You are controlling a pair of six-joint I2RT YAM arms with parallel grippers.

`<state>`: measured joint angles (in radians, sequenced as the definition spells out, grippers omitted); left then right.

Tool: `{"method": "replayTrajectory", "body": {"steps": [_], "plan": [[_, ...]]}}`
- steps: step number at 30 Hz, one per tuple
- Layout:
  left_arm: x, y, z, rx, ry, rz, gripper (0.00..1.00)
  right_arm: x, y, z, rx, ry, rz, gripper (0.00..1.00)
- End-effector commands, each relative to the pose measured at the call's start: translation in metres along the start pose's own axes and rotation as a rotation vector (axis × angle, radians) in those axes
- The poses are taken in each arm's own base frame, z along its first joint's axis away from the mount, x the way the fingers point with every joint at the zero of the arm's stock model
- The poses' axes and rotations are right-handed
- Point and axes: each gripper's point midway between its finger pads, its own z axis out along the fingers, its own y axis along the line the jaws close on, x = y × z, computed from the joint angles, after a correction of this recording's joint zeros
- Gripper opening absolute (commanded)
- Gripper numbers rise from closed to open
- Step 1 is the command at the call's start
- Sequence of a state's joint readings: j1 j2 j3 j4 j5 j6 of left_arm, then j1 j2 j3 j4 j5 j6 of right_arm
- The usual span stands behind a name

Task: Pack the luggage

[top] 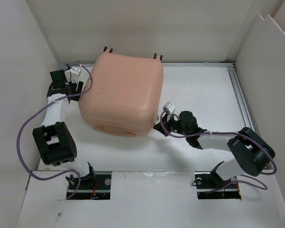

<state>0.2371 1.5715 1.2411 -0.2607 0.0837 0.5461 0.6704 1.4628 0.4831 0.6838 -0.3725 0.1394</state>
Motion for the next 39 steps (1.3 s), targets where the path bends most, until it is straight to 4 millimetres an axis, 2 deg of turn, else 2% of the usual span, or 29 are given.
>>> {"method": "replayTrajectory", "body": {"steps": [1, 5, 7, 8, 9, 10, 11, 12, 14, 15, 16, 17, 18, 19, 20, 22, 23, 24, 25, 26, 27, 30, 31, 32, 33, 34, 36, 37, 39], "plan": [[0.013, -0.077, -0.018, 0.273, 0.075, -0.017, 0.66, -0.042, -0.047, -0.004, 0.217, -0.132, 0.032, 0.00], [0.016, -0.076, -0.020, 0.264, 0.079, -0.007, 0.66, -0.043, -0.059, -0.009, 0.284, -0.140, 0.070, 0.00], [0.018, -0.077, -0.021, 0.264, 0.079, -0.007, 0.66, -0.057, -0.061, -0.013, 0.313, -0.178, 0.089, 0.00], [0.019, -0.075, -0.021, 0.257, 0.082, 0.003, 0.66, -0.061, -0.070, -0.017, 0.370, -0.186, 0.093, 0.00], [0.019, -0.075, -0.021, 0.256, 0.082, 0.003, 0.66, -0.054, -0.071, -0.019, 0.401, -0.145, 0.101, 0.00], [0.017, -0.074, -0.024, 0.253, 0.074, 0.004, 0.66, -0.064, -0.076, -0.021, 0.432, -0.149, 0.088, 0.00], [0.016, -0.073, -0.027, 0.253, 0.071, 0.021, 0.66, -0.067, -0.082, -0.025, 0.479, -0.148, 0.091, 0.00], [0.008, -0.068, -0.037, 0.238, 0.033, 0.054, 0.63, -0.061, -0.083, -0.026, 0.485, -0.123, 0.083, 0.00], [0.000, -0.069, -0.054, 0.252, -0.022, 0.107, 0.59, -0.073, -0.076, -0.022, 0.431, -0.126, 0.025, 0.00], [-0.014, -0.065, -0.079, 0.243, -0.095, 0.149, 0.56, -0.073, -0.065, -0.014, 0.356, -0.115, 0.007, 0.00], [-0.014, -0.070, -0.098, 0.278, -0.110, 0.190, 0.52, -0.074, -0.060, -0.009, 0.318, -0.106, -0.008, 0.00], [-0.024, -0.079, -0.119, 0.344, -0.186, 0.300, 0.51, -0.072, -0.058, -0.004, 0.294, -0.093, -0.017, 0.00], [-0.041, -0.078, -0.147, 0.354, -0.257, 0.371, 0.50, -0.077, -0.056, -0.003, 0.282, -0.102, -0.021, 0.00], [-0.048, -0.079, -0.178, 0.354, -0.317, 0.435, 0.50, -0.076, -0.057, 0.000, 0.281, -0.104, -0.006, 0.00], [-0.035, -0.099, -0.197, 0.438, -0.294, 0.492, 0.48, -0.079, -0.054, 0.001, 0.269, -0.117, 0.001, 0.00], [-0.020, -0.130, -0.221, 0.570, -0.280, 0.644, 0.48, -0.076, -0.056, 0.005, 0.269, -0.119, 0.015, 0.00], [-0.003, -0.163, -0.236, 0.696, -0.259, 0.693, 0.48, -0.075, -0.051, 0.007, 0.258, -0.118, 0.021, 0.00], [0.009, -0.180, -0.240, 0.747, -0.228, 0.675, 0.48, -0.071, -0.053, 0.008, 0.260, -0.106, 0.025, 0.00], [0.040, -0.201, -0.233, 0.821, -0.130, 0.659, 0.48, -0.067, -0.054, 0.010, 0.262, -0.096, 0.028, 0.00], [0.055, -0.215, -0.236, 0.865, -0.113, 0.706, 0.48, -0.069, -0.053, 0.010, 0.259, -0.107, 0.035, 0.00], [0.069, -0.238, -0.242, 0.947, -0.105, 0.781, 0.48, -0.065, -0.054, 0.012, 0.261, -0.097, 0.038, 0.00], [0.096, -0.263, -0.236, 0.998, -0.052, 0.850, 0.48, -0.061, -0.056, 0.013, 0.263, -0.087, 0.041, 0.00], [0.101, -0.267, -0.234, 0.997, -0.043, 0.864, 0.48, -0.061, -0.056, 0.013, 0.263, -0.087, 0.041, 0.00], [0.110, -0.267, -0.225, 0.966, -0.012, 0.891, 0.52, -0.056, -0.056, 0.012, 0.265, -0.077, 0.044, 0.00], [0.111, -0.269, -0.220, 0.939, -0.008, 0.893, 0.55, -0.056, -0.056, 0.012, 0.265, -0.077, 0.044, 0.00], [0.097, -0.278, -0.210, 0.892, -0.078, 0.910, 0.58, -0.056, -0.058, 0.012, 0.274, -0.079, 0.044, 0.00], [0.087, -0.275, -0.193, 0.793, -0.119, 0.913, 0.66, -0.052, -0.060, 0.011, 0.286, -0.072, 0.047, 0.00], [0.071, -0.278, -0.189, 0.760, -0.183, 0.902, 0.66, -0.052, -0.060, 0.011, 0.286, -0.072, 0.047, 0.00], [0.077, -0.282, -0.181, 0.743, -0.163, 0.894, 0.70, -0.051, -0.060, 0.008, 0.295, -0.073, 0.047, 0.00]]}}
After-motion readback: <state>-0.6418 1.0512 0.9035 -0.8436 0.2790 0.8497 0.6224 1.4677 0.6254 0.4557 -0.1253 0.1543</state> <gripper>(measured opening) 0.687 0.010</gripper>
